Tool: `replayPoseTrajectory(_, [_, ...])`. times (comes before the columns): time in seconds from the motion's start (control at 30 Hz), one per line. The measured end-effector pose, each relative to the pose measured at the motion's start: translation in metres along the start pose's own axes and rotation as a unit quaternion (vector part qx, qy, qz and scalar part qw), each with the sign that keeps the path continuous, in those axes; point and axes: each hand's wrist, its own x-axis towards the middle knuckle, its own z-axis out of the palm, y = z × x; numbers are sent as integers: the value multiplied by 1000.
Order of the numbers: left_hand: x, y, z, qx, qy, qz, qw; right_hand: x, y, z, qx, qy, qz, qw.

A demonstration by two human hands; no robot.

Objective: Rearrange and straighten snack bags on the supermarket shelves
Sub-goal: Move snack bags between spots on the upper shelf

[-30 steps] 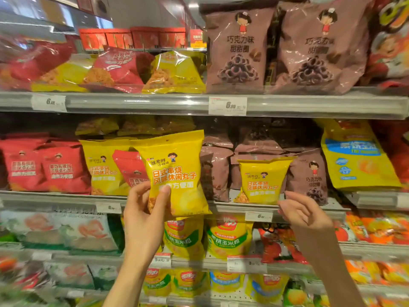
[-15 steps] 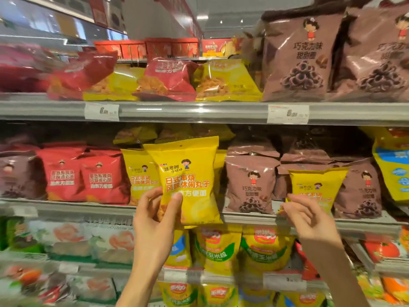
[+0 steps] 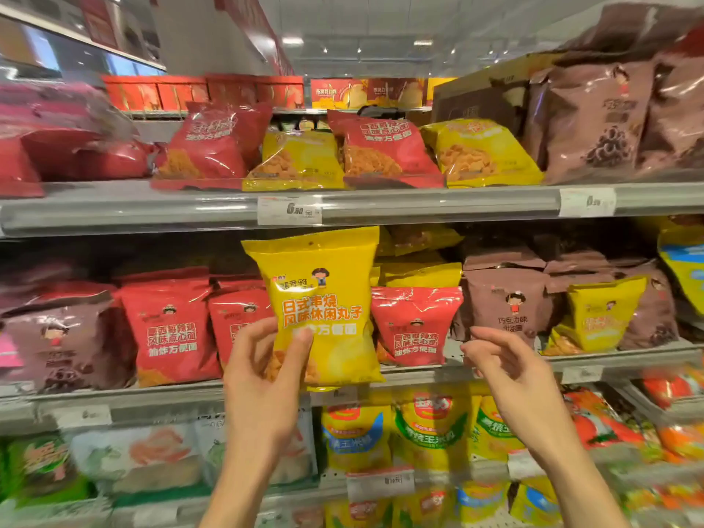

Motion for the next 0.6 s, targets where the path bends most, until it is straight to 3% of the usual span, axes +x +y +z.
replayPoseTrajectory(0.17, [20,12,-14,-7,11,41,999,18,-36,14,-11,16,-40,999])
replayPoseTrajectory(0.43, [77,60,-6,30,58,140,988,99,-116,19,-4,21,-177,984])
replayPoseTrajectory(0.6, [118,95,-1,64,68,187,978,162,-165,32,-143,47,-248,957])
